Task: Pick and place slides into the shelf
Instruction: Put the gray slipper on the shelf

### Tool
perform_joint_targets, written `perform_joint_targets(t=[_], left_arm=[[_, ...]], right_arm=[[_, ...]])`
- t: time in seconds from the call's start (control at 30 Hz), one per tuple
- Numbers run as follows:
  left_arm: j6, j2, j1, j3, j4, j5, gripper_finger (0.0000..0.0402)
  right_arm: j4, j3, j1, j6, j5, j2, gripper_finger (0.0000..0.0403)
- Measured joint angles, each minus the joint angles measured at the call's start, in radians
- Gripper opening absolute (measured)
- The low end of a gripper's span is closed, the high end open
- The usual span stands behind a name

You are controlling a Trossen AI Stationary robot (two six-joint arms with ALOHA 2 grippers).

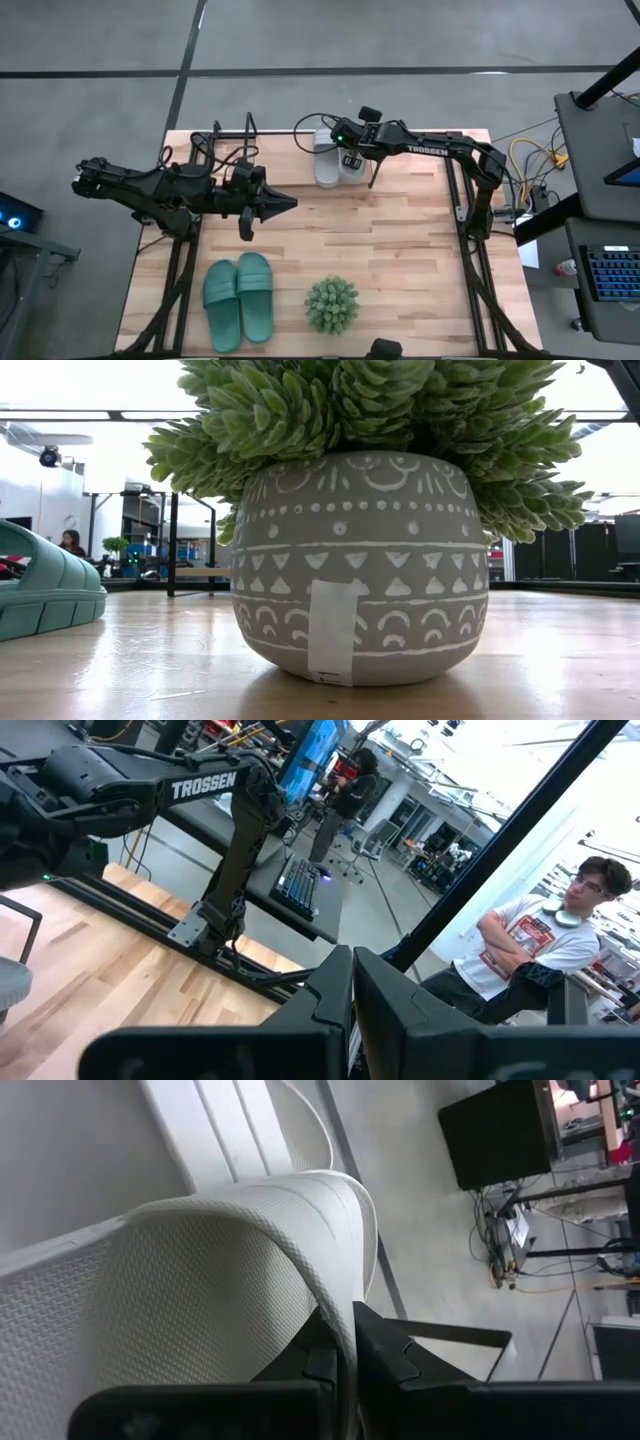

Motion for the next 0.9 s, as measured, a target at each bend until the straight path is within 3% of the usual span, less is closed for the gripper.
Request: perform_joint_targets(t=[0.9], left_arm=[[-0.001, 0.0, 0.0, -0.016, 0.002, 0.0, 0.0]], right_arm=[[-0.011, -0.019, -0.021, -0.075, 0.03, -0.018, 0.0008]])
